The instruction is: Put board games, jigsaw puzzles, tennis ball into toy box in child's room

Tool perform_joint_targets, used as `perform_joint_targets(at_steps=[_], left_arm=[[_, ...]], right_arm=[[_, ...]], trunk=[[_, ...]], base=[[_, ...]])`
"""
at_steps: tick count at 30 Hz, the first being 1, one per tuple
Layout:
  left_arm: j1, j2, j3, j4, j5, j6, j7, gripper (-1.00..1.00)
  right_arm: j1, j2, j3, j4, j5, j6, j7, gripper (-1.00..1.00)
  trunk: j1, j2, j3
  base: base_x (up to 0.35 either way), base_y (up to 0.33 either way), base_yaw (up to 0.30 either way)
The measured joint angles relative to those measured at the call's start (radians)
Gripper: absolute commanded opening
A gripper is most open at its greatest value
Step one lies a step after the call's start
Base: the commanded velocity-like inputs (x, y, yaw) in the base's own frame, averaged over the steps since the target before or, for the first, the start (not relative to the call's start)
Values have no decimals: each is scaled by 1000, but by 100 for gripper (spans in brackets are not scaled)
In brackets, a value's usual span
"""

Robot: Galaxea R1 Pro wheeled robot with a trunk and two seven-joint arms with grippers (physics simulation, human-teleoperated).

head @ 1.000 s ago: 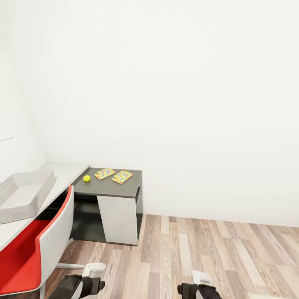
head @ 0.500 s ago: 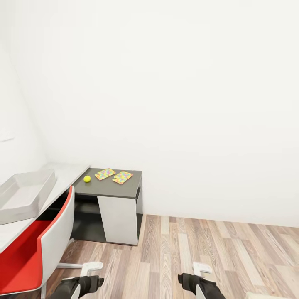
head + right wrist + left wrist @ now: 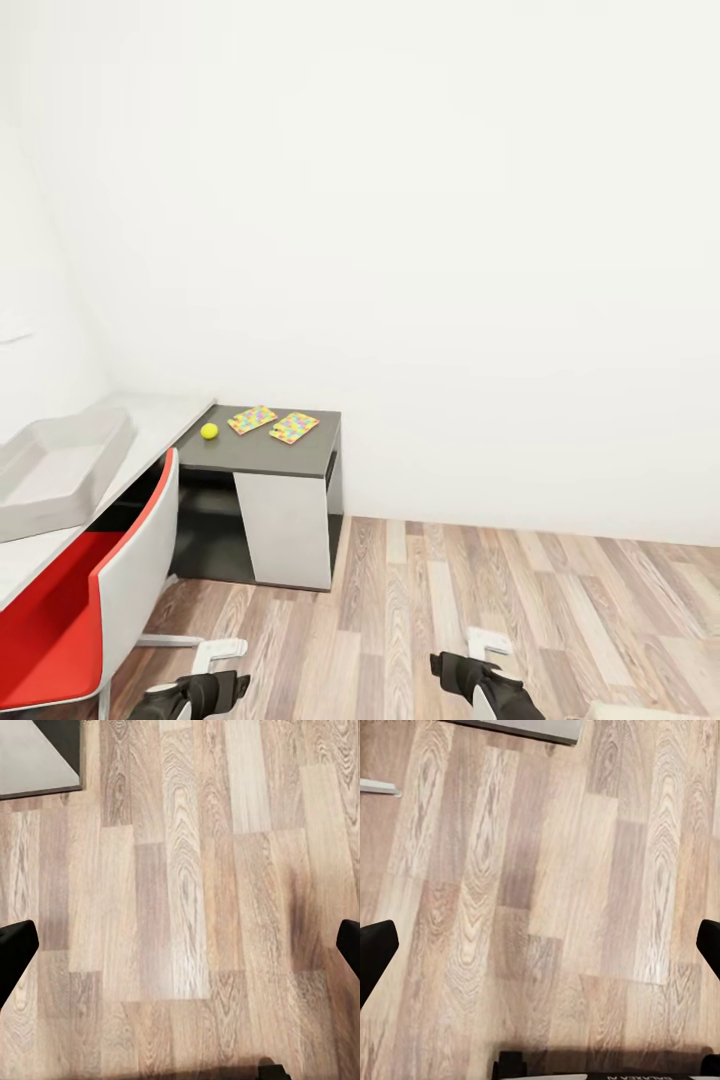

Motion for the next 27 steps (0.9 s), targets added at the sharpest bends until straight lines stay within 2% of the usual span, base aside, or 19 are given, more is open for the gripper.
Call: perform_joint_targets(at_steps=[27], left_arm=[[2,1,-1,2,1,-13,-3,100]], right_arm=[[-1,3,2,12,2,-25,-3,100]], trunk=[[0,0,0]], base=[[0,0,-263]])
